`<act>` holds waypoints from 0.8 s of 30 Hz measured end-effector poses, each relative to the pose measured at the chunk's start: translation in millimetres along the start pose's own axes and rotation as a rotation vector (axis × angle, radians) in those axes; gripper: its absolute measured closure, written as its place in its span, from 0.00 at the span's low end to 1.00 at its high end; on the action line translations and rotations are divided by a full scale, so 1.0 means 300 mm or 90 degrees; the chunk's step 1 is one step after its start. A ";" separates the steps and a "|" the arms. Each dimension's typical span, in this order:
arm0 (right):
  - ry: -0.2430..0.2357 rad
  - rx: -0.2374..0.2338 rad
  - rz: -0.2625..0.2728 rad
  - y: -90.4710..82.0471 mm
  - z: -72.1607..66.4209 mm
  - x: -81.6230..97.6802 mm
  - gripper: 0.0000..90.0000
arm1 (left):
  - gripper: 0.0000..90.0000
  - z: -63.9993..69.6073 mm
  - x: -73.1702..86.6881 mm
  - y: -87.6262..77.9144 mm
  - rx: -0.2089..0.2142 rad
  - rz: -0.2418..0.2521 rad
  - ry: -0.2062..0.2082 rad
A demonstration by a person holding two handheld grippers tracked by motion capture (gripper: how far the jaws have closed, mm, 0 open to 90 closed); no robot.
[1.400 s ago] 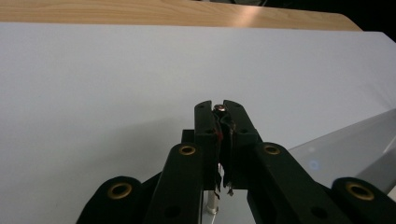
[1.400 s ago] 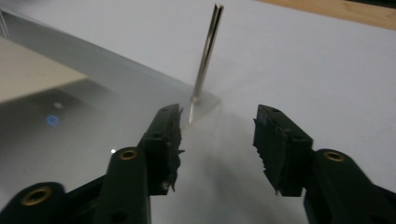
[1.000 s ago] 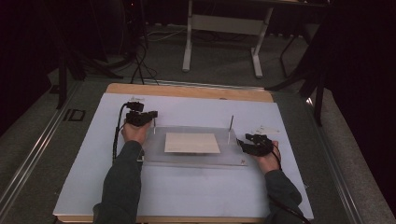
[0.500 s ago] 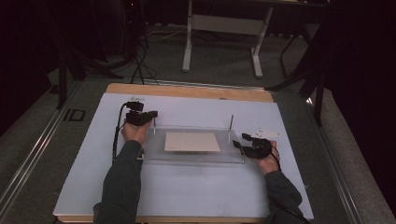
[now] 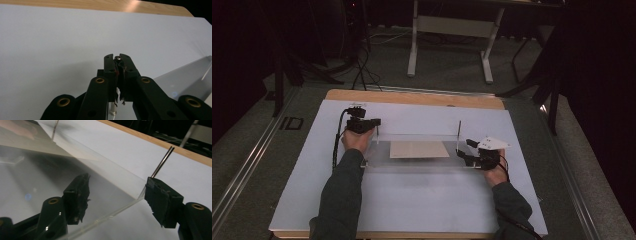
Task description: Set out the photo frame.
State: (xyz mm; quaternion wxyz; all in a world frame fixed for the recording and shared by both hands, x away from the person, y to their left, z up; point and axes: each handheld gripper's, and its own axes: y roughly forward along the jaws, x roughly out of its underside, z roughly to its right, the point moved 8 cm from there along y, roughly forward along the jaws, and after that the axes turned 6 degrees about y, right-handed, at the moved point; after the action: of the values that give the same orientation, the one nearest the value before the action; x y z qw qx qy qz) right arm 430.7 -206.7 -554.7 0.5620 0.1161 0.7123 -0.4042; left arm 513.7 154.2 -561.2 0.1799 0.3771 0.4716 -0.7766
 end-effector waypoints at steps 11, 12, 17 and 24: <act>-0.030 0.001 0.012 0.008 -0.028 -0.021 0.39 | 0.95 -0.003 -0.003 0.006 -0.002 -0.004 -0.003; -0.030 -0.004 0.012 0.008 -0.031 -0.020 0.40 | 0.95 -0.003 -0.003 0.006 -0.001 -0.004 -0.003; -0.028 -0.002 0.010 0.006 -0.033 -0.020 0.41 | 0.94 -0.002 -0.003 0.004 -0.003 -0.005 0.002; -0.026 -0.004 0.007 0.006 -0.033 -0.022 0.41 | 0.88 -0.001 0.009 0.012 -0.003 -0.015 0.006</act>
State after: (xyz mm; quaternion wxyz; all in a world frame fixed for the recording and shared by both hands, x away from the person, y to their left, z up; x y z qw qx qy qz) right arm 427.0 -196.7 -549.2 0.5790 0.1097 0.7013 -0.4011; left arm 514.4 152.9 -565.5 0.1696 0.3751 0.4785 -0.7756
